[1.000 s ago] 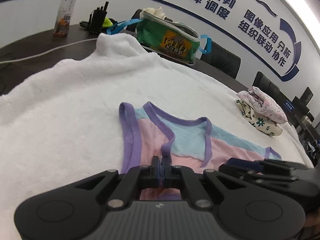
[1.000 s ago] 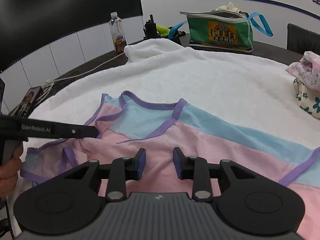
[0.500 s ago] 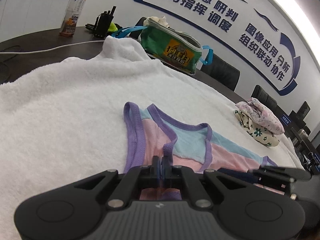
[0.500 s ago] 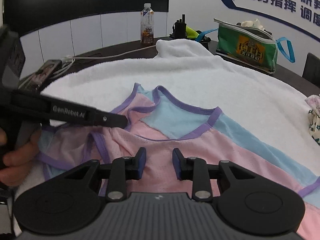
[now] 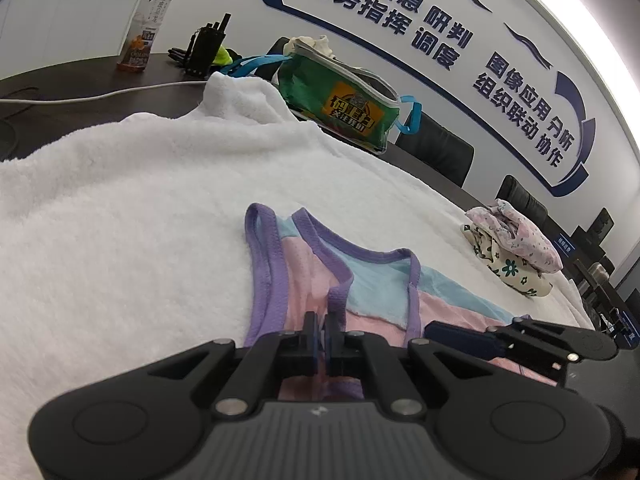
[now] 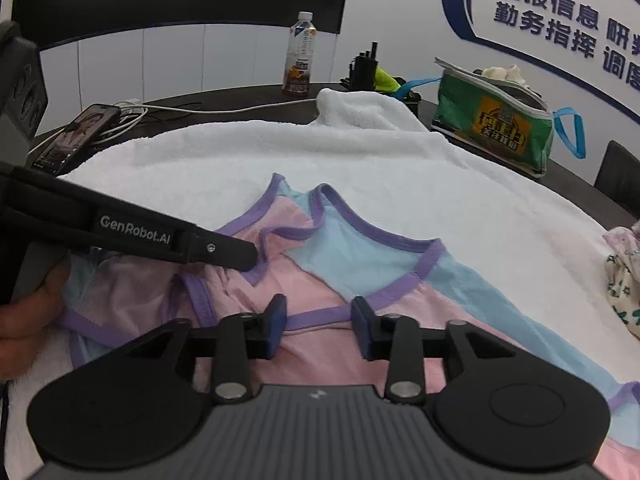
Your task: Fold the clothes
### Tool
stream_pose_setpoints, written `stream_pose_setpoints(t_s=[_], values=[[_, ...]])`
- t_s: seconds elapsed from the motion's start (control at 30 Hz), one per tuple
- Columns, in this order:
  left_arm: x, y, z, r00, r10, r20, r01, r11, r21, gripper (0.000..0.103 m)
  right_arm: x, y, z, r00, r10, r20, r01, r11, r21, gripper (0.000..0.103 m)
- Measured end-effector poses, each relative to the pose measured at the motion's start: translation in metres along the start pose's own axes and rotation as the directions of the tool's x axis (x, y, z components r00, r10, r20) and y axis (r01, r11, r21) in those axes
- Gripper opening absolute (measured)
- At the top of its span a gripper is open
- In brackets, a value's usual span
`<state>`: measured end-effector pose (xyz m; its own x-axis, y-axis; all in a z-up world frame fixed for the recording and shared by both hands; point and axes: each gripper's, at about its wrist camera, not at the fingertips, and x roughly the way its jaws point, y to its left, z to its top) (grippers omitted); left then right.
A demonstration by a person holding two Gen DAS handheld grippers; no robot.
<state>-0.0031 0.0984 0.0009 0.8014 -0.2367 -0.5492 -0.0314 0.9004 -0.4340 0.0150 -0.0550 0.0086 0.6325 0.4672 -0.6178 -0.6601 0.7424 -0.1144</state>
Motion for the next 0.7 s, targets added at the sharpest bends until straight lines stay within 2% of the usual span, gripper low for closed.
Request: stream_pose_setpoints(t_s=[0.13, 0.2, 0.23, 0.27, 0.3, 0.33, 0.4, 0.57, 0.7], values=[[-0.007, -0.001, 0.005, 1.000, -0.023, 0.001, 0.023, 1.000, 0.005, 0.006, -0.001, -0.007, 0.004, 0.999, 0.034, -0.013, -0.033, 0.999, 0.033, 0.039], [-0.018, -0.010, 0.011, 0.999, -0.033, 0.034, 0.031, 0.998, 0.060, 0.007, 0.003, -0.010, 0.004, 0.998, 0.058, -0.023, -0.056, 0.996, 0.063, 0.036], [-0.023, -0.015, 0.014, 0.998, -0.034, 0.055, 0.029, 0.995, 0.092, 0.011, 0.005, -0.012, 0.003, 0.997, 0.069, -0.024, -0.067, 0.994, 0.084, 0.032], [-0.024, -0.019, 0.016, 0.998, -0.021, 0.061, 0.014, 0.994, 0.112, 0.014, 0.007, -0.014, 0.002, 0.997, 0.080, -0.024, -0.077, 0.991, 0.106, 0.018], [-0.025, -0.023, 0.018, 0.998, -0.008, 0.067, -0.001, 0.991, 0.131, 0.015, 0.006, -0.016, 0.003, 0.997, 0.081, -0.019, -0.078, 0.990, 0.121, 0.008], [-0.026, -0.027, 0.020, 0.997, 0.004, 0.073, -0.015, 0.988, 0.151, 0.016, 0.004, -0.018, 0.004, 0.998, 0.064, -0.004, -0.063, 0.989, 0.130, 0.004], [-0.019, -0.025, 0.021, 0.999, 0.026, 0.047, -0.032, 0.989, 0.143, 0.016, -0.001, -0.022, 0.005, 0.999, 0.040, 0.029, -0.043, 0.988, 0.146, 0.004], [-0.014, -0.021, 0.014, 1.000, 0.028, -0.002, -0.027, 0.988, 0.154, 0.016, -0.004, -0.030, 0.005, 0.997, -0.012, 0.072, 0.000, 0.985, 0.175, 0.004], [-0.017, -0.028, 0.003, 1.000, 0.024, -0.018, -0.019, 0.974, 0.227, 0.021, 0.001, -0.033, 0.003, 0.999, -0.031, 0.042, 0.022, 0.981, 0.193, 0.006]])
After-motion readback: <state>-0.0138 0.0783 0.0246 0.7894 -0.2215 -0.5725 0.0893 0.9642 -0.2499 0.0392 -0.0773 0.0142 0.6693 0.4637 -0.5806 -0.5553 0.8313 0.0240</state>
